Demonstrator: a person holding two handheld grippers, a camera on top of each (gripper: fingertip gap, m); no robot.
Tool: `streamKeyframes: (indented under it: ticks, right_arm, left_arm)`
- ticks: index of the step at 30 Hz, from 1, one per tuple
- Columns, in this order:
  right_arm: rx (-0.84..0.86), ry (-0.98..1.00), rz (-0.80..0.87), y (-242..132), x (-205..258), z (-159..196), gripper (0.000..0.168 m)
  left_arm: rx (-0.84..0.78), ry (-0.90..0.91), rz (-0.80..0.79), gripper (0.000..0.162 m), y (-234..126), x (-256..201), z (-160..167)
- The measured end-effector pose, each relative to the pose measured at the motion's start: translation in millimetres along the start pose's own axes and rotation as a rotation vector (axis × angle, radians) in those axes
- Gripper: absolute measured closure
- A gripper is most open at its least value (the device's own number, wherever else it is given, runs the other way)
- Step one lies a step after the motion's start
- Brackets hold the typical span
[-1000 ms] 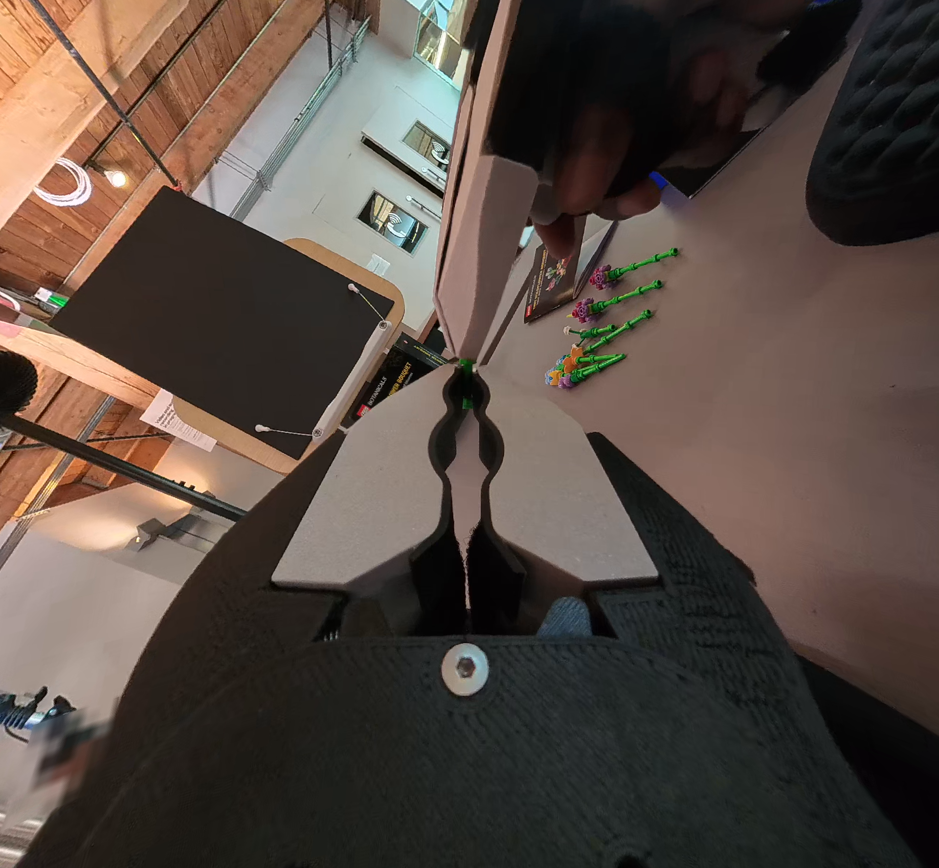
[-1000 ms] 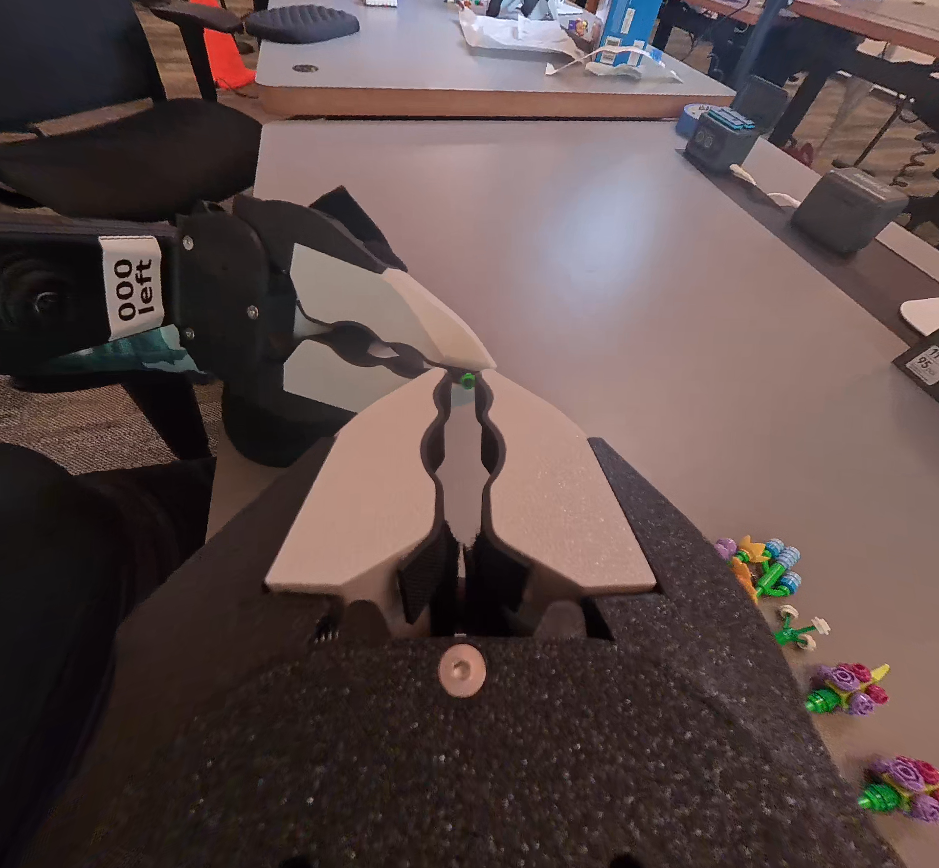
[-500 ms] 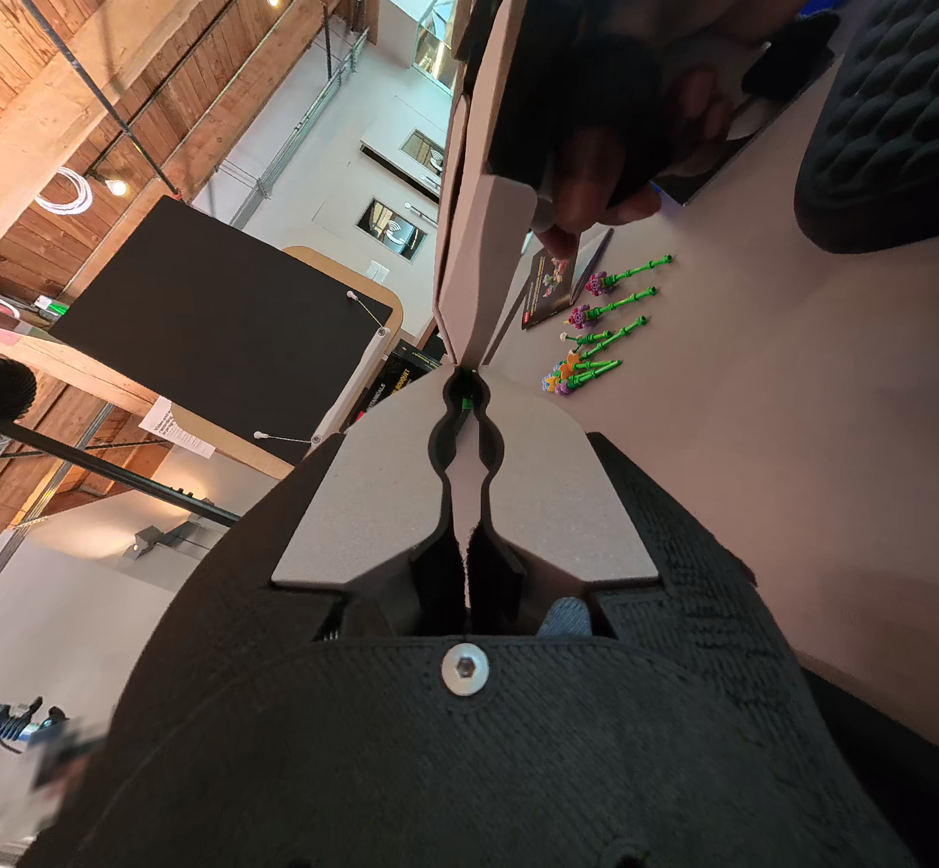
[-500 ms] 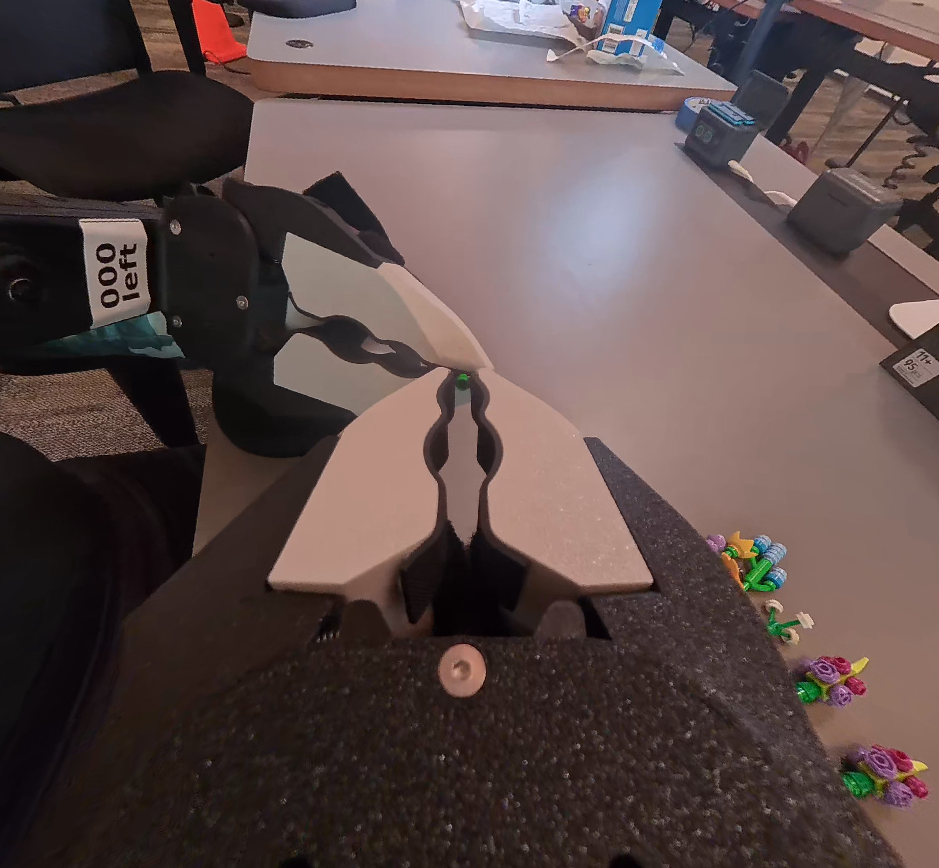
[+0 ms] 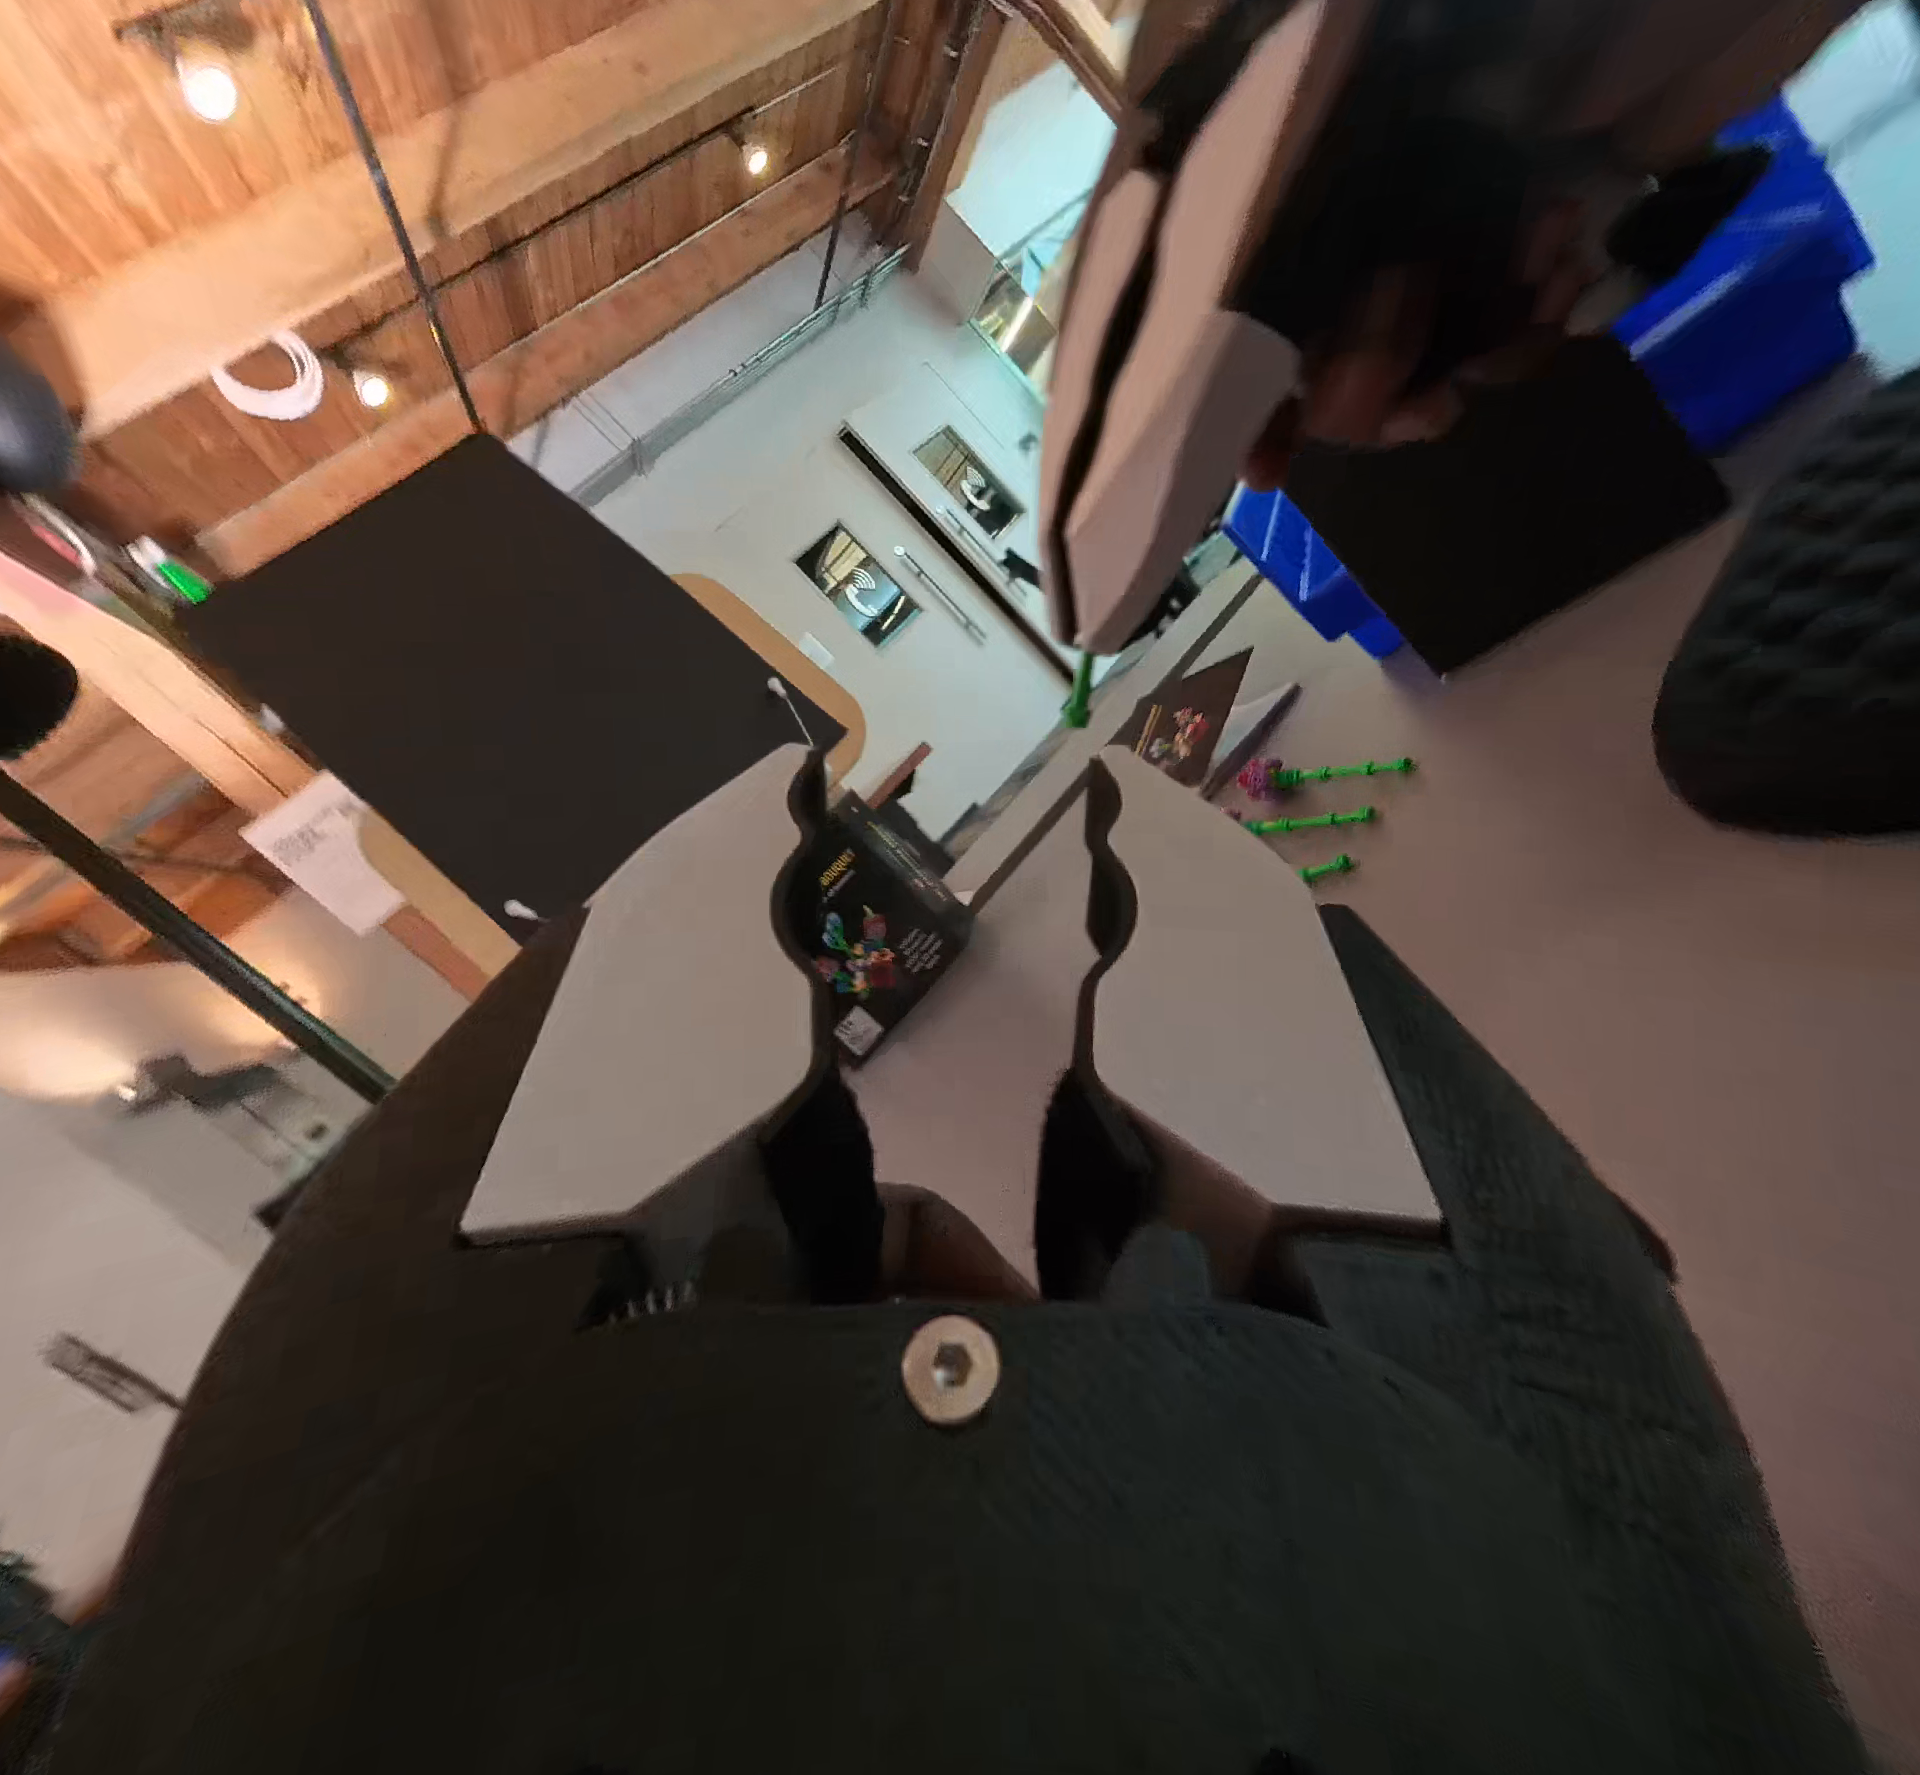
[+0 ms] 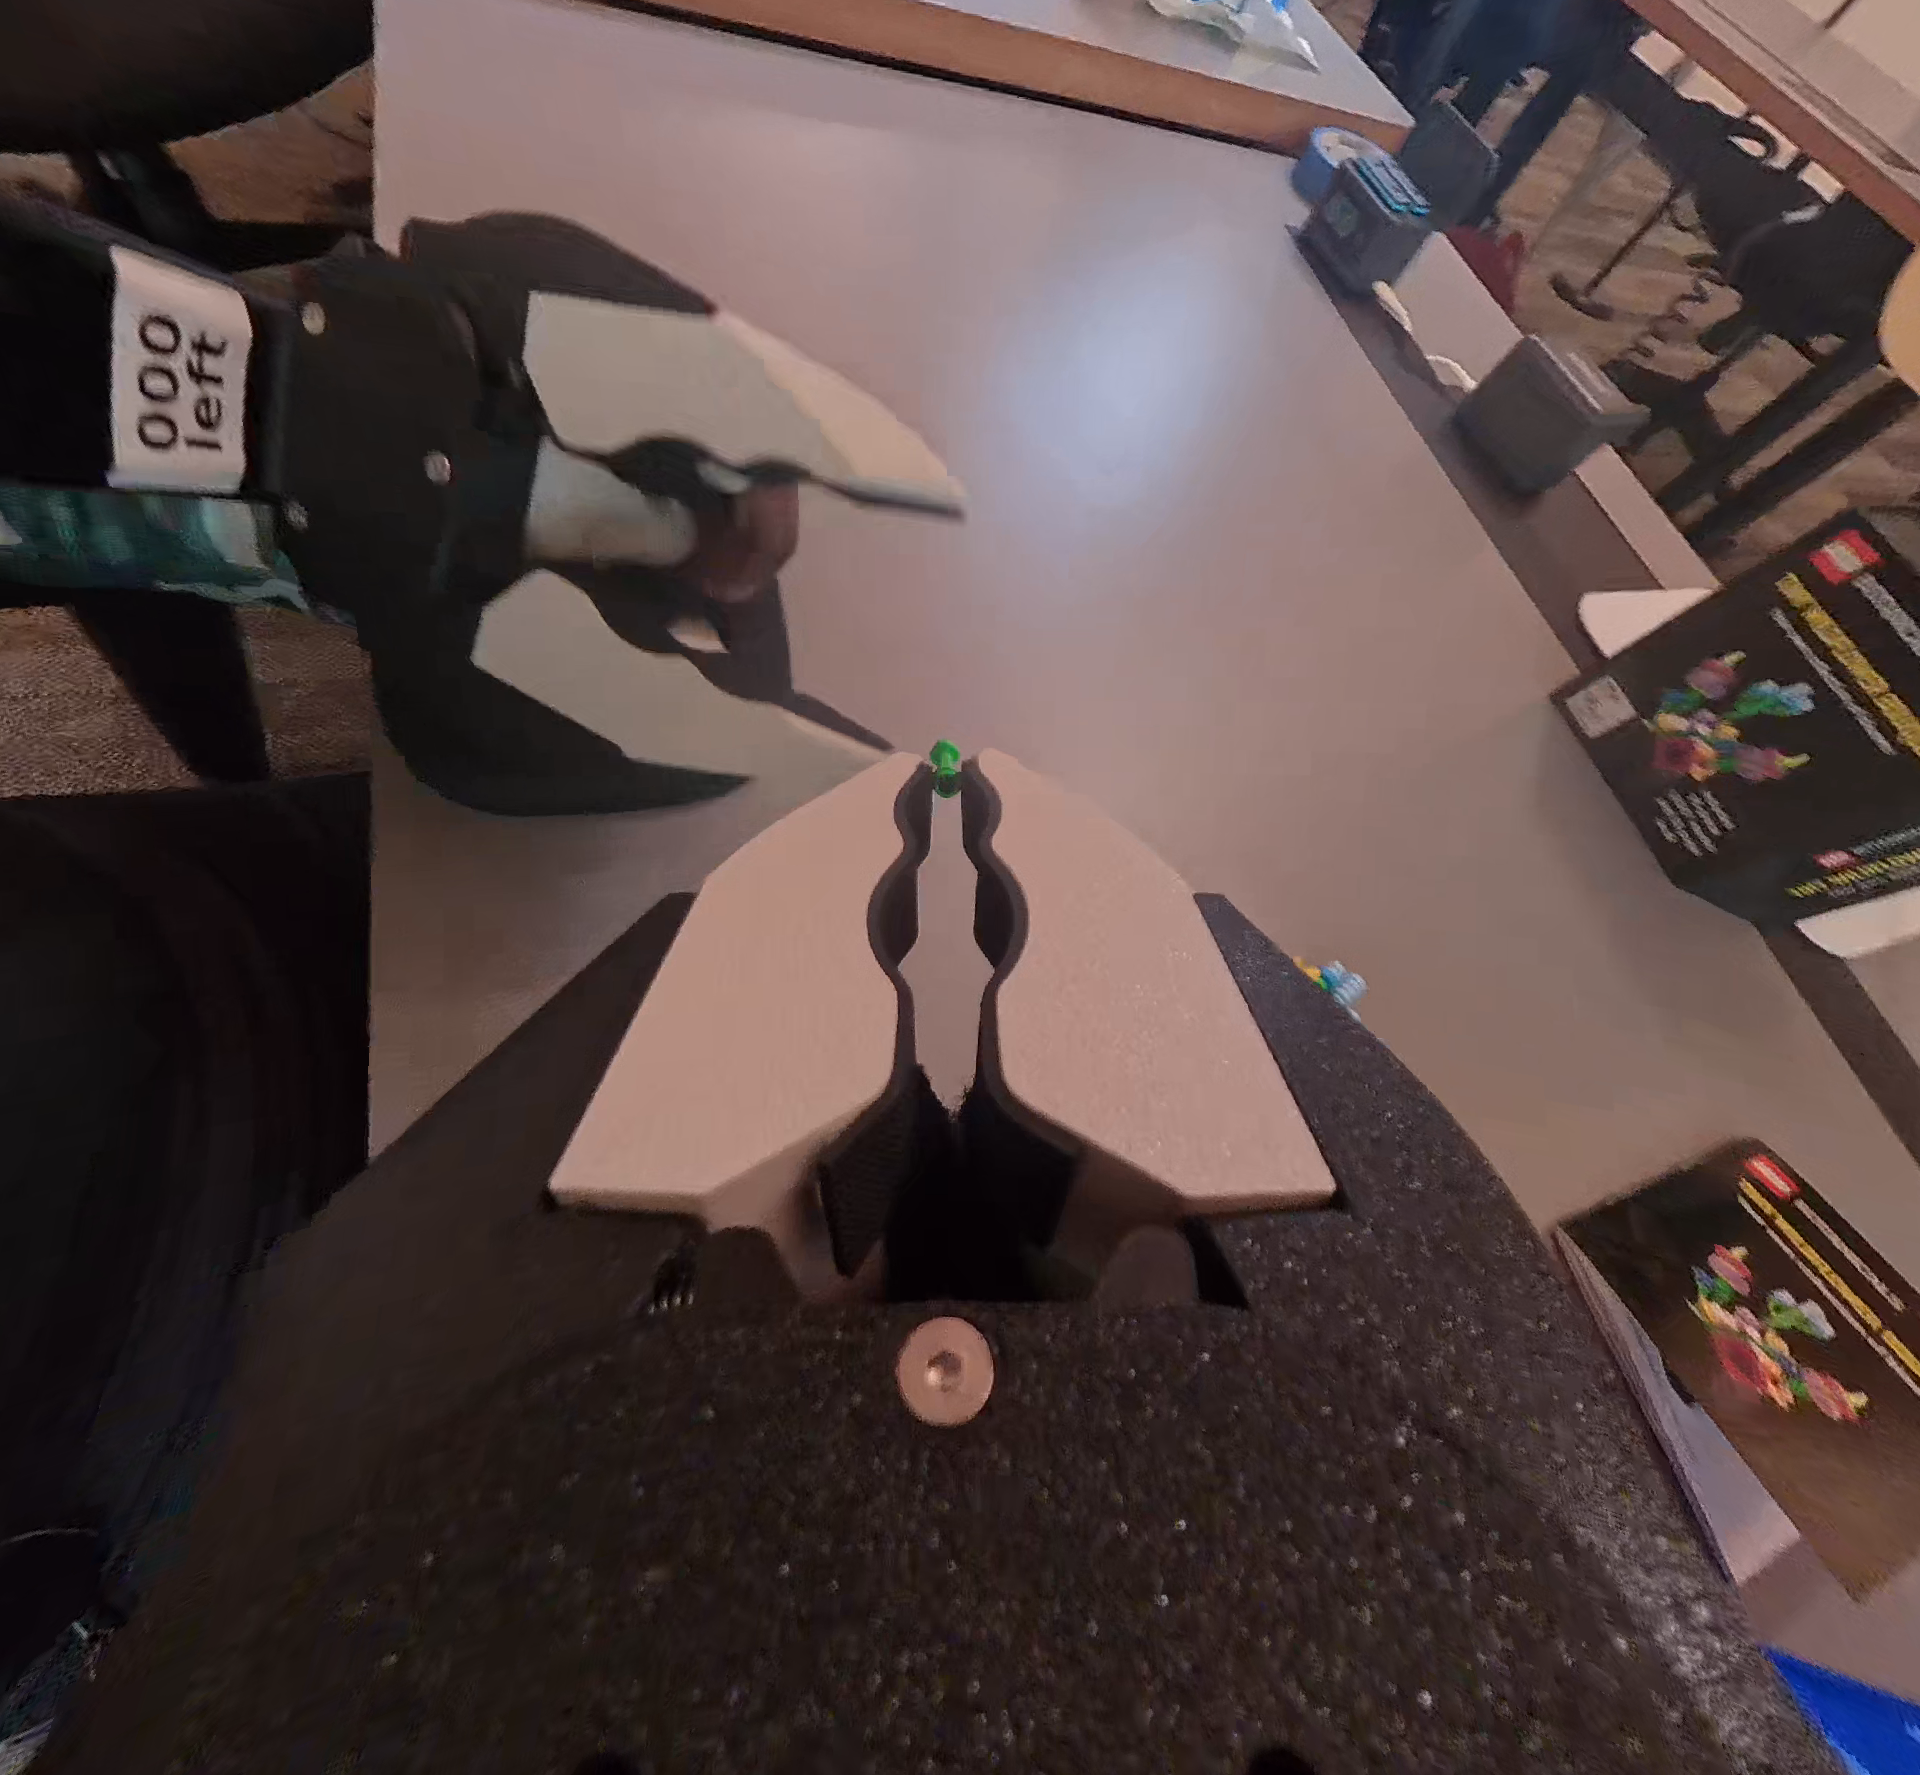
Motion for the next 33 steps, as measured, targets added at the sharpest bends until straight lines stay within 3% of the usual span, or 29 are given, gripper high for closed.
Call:
streamKeyframes:
  ticks: [3,7,13,23,33]
  right_arm:
    - [-0.018,0.034,0.067,-21,-19,3,0.163]
    - [-0.045,0.115,0.284,-88,-62,15,0.163]
    - [-0.002,0.343,0.512,-178,-106,74,0.163]
    - [0.263,0.506,0.501,-167,-122,140,0.163]
    - [0.392,0.52,0.492,-153,-122,157,0.155]
  left_arm:
    - [-0.016,-0.153,-0.003,0.112,-2,15,2]
    - [0.033,-0.236,0.005,0.113,3,21,14]
    - [0.084,-0.321,0.03,0.116,8,23,26]
    - [0.075,-0.309,0.047,0.119,7,20,25]
    - [0.077,-0.283,0.055,0.12,8,17,25]
Point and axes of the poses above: each gripper's, where its closed fingertips meet, y out along the fingers, z out of its underside, x = y × z across the jaws, the point moved 1 cm from there along -y, back along the fingers, and after that the axes turned 11 degrees about x, right-handed, at the moved point
